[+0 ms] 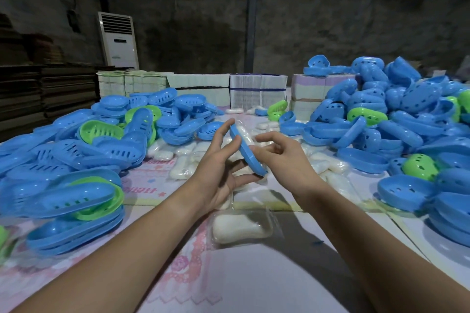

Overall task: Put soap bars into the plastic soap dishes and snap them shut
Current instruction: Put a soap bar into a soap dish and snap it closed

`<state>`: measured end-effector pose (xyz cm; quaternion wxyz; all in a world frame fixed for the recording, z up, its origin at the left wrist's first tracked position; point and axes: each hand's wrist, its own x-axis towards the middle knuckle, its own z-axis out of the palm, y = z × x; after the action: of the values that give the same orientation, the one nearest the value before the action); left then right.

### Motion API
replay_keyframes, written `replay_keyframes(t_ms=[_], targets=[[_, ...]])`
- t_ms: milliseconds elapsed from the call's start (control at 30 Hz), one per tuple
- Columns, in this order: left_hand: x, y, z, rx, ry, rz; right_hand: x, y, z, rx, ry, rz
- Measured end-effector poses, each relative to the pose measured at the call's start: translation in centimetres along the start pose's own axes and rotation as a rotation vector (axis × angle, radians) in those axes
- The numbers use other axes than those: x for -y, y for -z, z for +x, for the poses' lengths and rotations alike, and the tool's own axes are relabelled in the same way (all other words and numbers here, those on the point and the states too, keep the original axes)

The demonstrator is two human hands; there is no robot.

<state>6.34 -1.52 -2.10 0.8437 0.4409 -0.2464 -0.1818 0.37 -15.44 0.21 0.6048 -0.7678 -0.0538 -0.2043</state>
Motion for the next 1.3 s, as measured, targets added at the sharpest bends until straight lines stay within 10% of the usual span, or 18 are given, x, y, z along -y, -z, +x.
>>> replay_keyframes(t_ms=[333, 433, 633, 767, 1100, 1300], targets=[[-0.1, -0.4, 0.1, -0.040, 0.045, -0.076, 0.6, 1.7, 0.2, 0.106, 0.042, -0.226], [-0.4, -0.4, 0.1, -0.066, 0.067, -0.153, 0.2, 3.1, 1.7, -0.136, 0.069, -0.297], [-1.1, -0.3, 0.2, -0.074, 0.081, -0.226, -3.5, 11.6, 4.1, -0.296, -0.335, -1.314], [-0.8, -0.2, 0.4, -0.059, 0.088, -0.203, -6.7, 14.9, 3.5, -0.242, -0.517, -1.246], [-0.7, -0.5, -0.1, -0.119, 0.086, -0.203, -5.6, 13.9, 3.5, -0.467, -0.196, -1.094], [-0.8, -0.2, -0.2, -0.150, 0.068, -0.168, -0.8, 8.9, 2.9, -0.290, -0.061, -0.087]])
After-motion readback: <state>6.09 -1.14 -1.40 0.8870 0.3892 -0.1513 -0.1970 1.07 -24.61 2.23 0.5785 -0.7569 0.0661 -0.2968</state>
